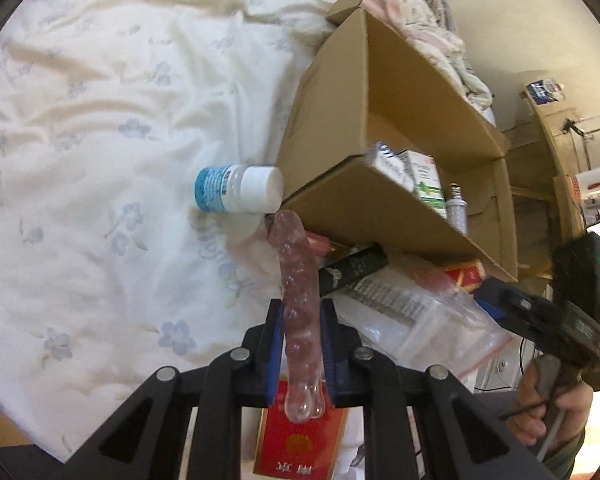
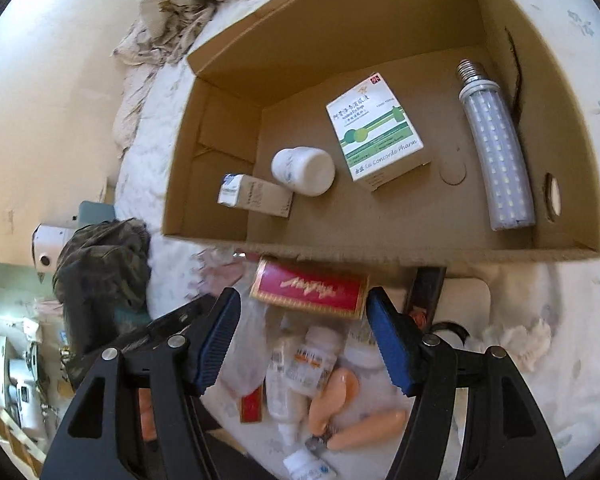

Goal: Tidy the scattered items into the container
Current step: 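Grasp the pink translucent item with the left gripper while the right grasps the red box, then place the pink item and red box into the cardboard box, opening both grippers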

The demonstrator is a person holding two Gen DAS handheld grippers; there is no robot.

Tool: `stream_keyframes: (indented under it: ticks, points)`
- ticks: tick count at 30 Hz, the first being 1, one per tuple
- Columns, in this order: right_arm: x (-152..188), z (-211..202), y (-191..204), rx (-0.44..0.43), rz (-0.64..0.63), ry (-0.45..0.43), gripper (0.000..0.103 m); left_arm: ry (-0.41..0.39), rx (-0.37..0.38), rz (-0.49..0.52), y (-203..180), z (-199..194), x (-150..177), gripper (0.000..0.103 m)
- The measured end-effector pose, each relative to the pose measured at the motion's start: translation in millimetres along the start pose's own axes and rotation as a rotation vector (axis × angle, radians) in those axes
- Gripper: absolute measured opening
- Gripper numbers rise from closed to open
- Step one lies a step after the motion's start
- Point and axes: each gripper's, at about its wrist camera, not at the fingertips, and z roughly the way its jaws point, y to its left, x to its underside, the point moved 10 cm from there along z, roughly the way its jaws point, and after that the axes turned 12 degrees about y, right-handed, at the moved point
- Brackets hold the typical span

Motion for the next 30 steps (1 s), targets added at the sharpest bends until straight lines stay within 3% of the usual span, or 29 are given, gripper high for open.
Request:
stream_keyframes:
  ticks: [6, 12, 19, 23, 25, 30]
  points:
    - [-5.0, 6.0, -5.8, 0.006, 0.005, -0.018, 0.062, -0.066, -0.022, 0.039, 7.7, -31.6, 4.9, 0.017]
    - [3.4, -35.6, 5.2, 0.032, -0.092, -0.1, 0.062, -0.167, -0.07, 0.054, 4.9, -48.9, -10.5, 0.017]
    - [5.6, -99.8, 38.6, -0.167, -0.18, -0.238, 0.062, -0.287, -0.058, 0.047, -5.5, -73.0, -28.1, 0.017]
    - [-8.6, -123.1, 33.9, -0.174, -0.15, -0.343, 0.061, -0.304, -0.072, 0.103, -28.8, -75.0, -39.0, 0.017]
    - [-17.4, -130.8, 25.6, -0.158, -0.112, -0.389, 0.062, -0.309, -0.103, 0.148, -43.4, -73.4, -47.0, 0.017]
    - [-40.3, -140.8, 9.3, 0.054, -0.101, -0.471, 0.062, -0.314, -0.138, 0.263, -82.8, -68.3, -70.3, 0.017]
